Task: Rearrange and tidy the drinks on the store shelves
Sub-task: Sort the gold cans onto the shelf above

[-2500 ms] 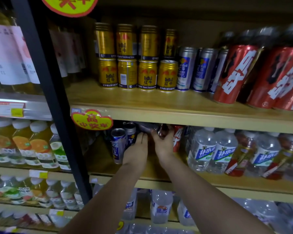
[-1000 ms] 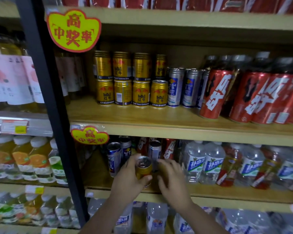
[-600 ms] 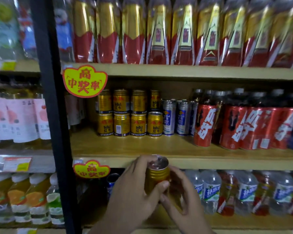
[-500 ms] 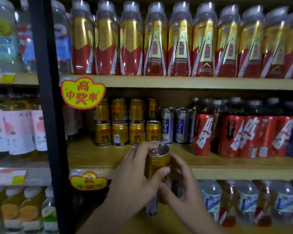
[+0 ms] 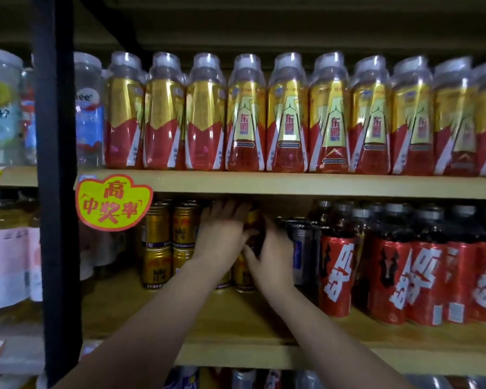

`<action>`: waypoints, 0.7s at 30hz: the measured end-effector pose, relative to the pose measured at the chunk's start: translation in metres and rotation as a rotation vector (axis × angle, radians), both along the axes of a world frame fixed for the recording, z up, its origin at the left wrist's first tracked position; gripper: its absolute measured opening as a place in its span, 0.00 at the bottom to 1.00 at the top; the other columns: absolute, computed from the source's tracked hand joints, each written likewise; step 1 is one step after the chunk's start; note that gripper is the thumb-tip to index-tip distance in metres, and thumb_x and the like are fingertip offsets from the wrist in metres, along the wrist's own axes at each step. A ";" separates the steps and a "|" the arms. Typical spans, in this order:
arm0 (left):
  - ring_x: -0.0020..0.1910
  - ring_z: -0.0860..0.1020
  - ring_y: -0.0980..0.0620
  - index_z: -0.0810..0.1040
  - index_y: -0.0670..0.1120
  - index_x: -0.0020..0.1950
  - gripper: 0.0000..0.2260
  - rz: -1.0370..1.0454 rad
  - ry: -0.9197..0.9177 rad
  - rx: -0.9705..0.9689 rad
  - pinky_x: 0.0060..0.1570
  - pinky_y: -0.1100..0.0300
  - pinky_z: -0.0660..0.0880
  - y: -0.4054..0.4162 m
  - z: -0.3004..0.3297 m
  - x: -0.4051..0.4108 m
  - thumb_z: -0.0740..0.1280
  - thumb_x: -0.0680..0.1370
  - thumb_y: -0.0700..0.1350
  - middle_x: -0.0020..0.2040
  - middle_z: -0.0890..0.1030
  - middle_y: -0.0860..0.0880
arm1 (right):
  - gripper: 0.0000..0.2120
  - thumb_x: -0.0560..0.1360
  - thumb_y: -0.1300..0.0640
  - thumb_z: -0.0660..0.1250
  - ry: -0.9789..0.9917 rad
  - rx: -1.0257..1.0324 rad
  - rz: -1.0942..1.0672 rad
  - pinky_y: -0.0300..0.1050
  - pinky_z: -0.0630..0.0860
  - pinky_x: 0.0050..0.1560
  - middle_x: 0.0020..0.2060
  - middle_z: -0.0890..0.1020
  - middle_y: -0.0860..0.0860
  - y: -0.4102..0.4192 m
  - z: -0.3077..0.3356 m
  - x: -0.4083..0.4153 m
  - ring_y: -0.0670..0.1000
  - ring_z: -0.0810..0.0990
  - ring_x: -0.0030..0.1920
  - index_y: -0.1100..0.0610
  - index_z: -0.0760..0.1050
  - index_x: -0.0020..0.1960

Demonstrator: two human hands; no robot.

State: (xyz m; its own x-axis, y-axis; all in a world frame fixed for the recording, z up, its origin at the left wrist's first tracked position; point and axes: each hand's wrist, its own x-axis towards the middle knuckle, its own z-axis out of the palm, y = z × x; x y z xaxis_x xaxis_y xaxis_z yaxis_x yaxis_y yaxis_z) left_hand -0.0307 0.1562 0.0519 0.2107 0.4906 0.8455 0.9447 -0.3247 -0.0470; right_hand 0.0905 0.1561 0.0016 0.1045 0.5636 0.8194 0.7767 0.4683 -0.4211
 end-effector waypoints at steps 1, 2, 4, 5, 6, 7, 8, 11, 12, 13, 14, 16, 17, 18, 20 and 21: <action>0.63 0.74 0.40 0.79 0.48 0.64 0.24 0.026 0.016 0.036 0.62 0.43 0.68 0.006 -0.002 0.000 0.76 0.71 0.54 0.60 0.81 0.45 | 0.33 0.74 0.50 0.73 -0.031 0.016 -0.064 0.57 0.69 0.69 0.66 0.77 0.54 0.003 -0.003 0.000 0.57 0.71 0.69 0.55 0.65 0.76; 0.62 0.74 0.40 0.80 0.48 0.62 0.23 0.042 0.027 0.067 0.63 0.42 0.66 0.010 -0.003 0.001 0.76 0.70 0.55 0.58 0.82 0.46 | 0.33 0.74 0.48 0.72 -0.046 0.029 -0.113 0.58 0.68 0.69 0.65 0.78 0.54 0.004 -0.005 0.001 0.58 0.70 0.70 0.56 0.67 0.75; 0.62 0.72 0.40 0.81 0.48 0.62 0.23 0.061 0.061 0.104 0.63 0.40 0.63 0.017 -0.004 0.004 0.75 0.70 0.56 0.57 0.83 0.46 | 0.32 0.75 0.45 0.69 -0.072 0.017 -0.174 0.57 0.66 0.70 0.65 0.78 0.55 0.007 -0.008 0.001 0.59 0.67 0.70 0.56 0.68 0.74; 0.62 0.71 0.40 0.81 0.48 0.62 0.23 0.061 0.082 0.116 0.64 0.40 0.62 0.019 -0.003 0.005 0.75 0.71 0.56 0.57 0.83 0.46 | 0.32 0.75 0.45 0.68 -0.086 0.004 -0.193 0.57 0.64 0.71 0.68 0.76 0.55 0.008 -0.009 0.001 0.59 0.66 0.71 0.57 0.67 0.75; 0.62 0.70 0.39 0.80 0.48 0.63 0.23 0.059 0.099 0.121 0.64 0.39 0.62 0.021 -0.002 0.005 0.74 0.72 0.57 0.58 0.83 0.46 | 0.33 0.76 0.44 0.68 -0.092 -0.008 -0.201 0.56 0.62 0.72 0.70 0.73 0.56 0.009 -0.010 0.001 0.59 0.65 0.72 0.57 0.66 0.76; 0.63 0.70 0.38 0.80 0.48 0.64 0.23 0.058 0.110 0.117 0.65 0.38 0.61 0.022 -0.001 0.005 0.73 0.72 0.57 0.59 0.82 0.46 | 0.33 0.76 0.44 0.67 -0.088 -0.018 -0.199 0.57 0.61 0.72 0.72 0.70 0.57 0.009 -0.010 0.001 0.60 0.64 0.72 0.57 0.66 0.77; 0.64 0.71 0.37 0.80 0.47 0.64 0.23 0.059 0.115 0.109 0.66 0.37 0.60 0.021 0.000 0.005 0.73 0.72 0.57 0.59 0.82 0.46 | 0.33 0.76 0.44 0.67 -0.080 -0.025 -0.194 0.57 0.61 0.72 0.72 0.69 0.57 0.009 -0.010 0.001 0.61 0.63 0.72 0.57 0.65 0.77; 0.65 0.72 0.35 0.80 0.45 0.64 0.24 0.069 0.136 0.092 0.68 0.33 0.60 0.018 0.002 0.003 0.74 0.72 0.56 0.60 0.82 0.44 | 0.34 0.75 0.43 0.68 -0.079 -0.022 -0.204 0.57 0.62 0.73 0.71 0.70 0.58 0.007 -0.012 0.000 0.61 0.63 0.72 0.58 0.66 0.76; 0.66 0.71 0.35 0.79 0.45 0.65 0.25 0.077 0.148 0.074 0.69 0.34 0.59 0.017 0.003 0.003 0.74 0.72 0.57 0.61 0.81 0.44 | 0.34 0.75 0.43 0.69 -0.076 -0.016 -0.203 0.57 0.62 0.72 0.71 0.70 0.58 0.006 -0.012 0.000 0.61 0.64 0.72 0.58 0.67 0.75; 0.67 0.70 0.36 0.78 0.46 0.67 0.26 0.082 0.157 0.055 0.69 0.35 0.56 0.016 0.005 0.003 0.73 0.73 0.57 0.62 0.81 0.44 | 0.34 0.75 0.43 0.69 -0.069 -0.011 -0.199 0.57 0.62 0.72 0.71 0.71 0.57 0.005 -0.012 0.000 0.60 0.64 0.72 0.58 0.67 0.75; 0.68 0.69 0.36 0.77 0.46 0.68 0.26 0.084 0.159 0.040 0.70 0.37 0.54 0.016 0.005 0.004 0.72 0.74 0.58 0.63 0.80 0.45 | 0.34 0.75 0.43 0.70 -0.064 -0.010 -0.195 0.56 0.62 0.73 0.71 0.71 0.57 0.005 -0.012 0.001 0.59 0.64 0.72 0.58 0.67 0.75; 0.69 0.68 0.38 0.75 0.46 0.69 0.27 0.088 0.147 0.018 0.70 0.39 0.52 0.016 0.004 0.006 0.71 0.75 0.58 0.65 0.79 0.45 | 0.34 0.75 0.43 0.69 -0.069 -0.011 -0.186 0.54 0.61 0.74 0.71 0.70 0.56 0.005 -0.013 0.002 0.58 0.63 0.73 0.57 0.66 0.75; 0.69 0.68 0.38 0.74 0.46 0.70 0.27 0.089 0.136 0.010 0.70 0.39 0.53 0.015 0.002 0.007 0.70 0.75 0.58 0.66 0.78 0.45 | 0.34 0.75 0.43 0.69 -0.074 -0.010 -0.183 0.54 0.61 0.75 0.71 0.70 0.56 0.003 -0.013 0.003 0.58 0.63 0.73 0.58 0.65 0.76; 0.70 0.67 0.39 0.73 0.47 0.71 0.27 0.087 0.120 -0.003 0.71 0.39 0.54 0.015 0.000 0.007 0.70 0.75 0.59 0.67 0.77 0.45 | 0.35 0.76 0.43 0.69 -0.081 -0.010 -0.179 0.54 0.60 0.76 0.71 0.70 0.56 0.002 -0.014 0.003 0.58 0.63 0.74 0.58 0.65 0.76; 0.73 0.63 0.41 0.68 0.50 0.74 0.29 0.079 0.078 -0.059 0.72 0.39 0.53 0.014 -0.003 0.007 0.68 0.76 0.59 0.71 0.73 0.47 | 0.35 0.77 0.43 0.67 -0.106 -0.021 -0.173 0.53 0.56 0.78 0.73 0.68 0.56 -0.003 -0.015 0.003 0.57 0.61 0.76 0.58 0.61 0.78; 0.74 0.61 0.42 0.65 0.52 0.76 0.31 0.080 0.060 -0.093 0.72 0.38 0.52 0.013 -0.004 0.006 0.68 0.76 0.60 0.73 0.71 0.49 | 0.36 0.78 0.42 0.66 -0.122 -0.031 -0.168 0.51 0.53 0.80 0.75 0.66 0.55 -0.007 -0.015 0.003 0.56 0.58 0.77 0.58 0.59 0.79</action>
State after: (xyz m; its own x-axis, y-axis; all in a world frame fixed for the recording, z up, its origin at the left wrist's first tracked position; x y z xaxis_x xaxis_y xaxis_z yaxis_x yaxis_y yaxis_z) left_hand -0.0243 0.1696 0.0484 0.2171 0.5836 0.7825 0.9640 -0.2543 -0.0778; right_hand 0.0936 0.1492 -0.0133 0.1002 0.5714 0.8145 0.8889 0.3164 -0.3313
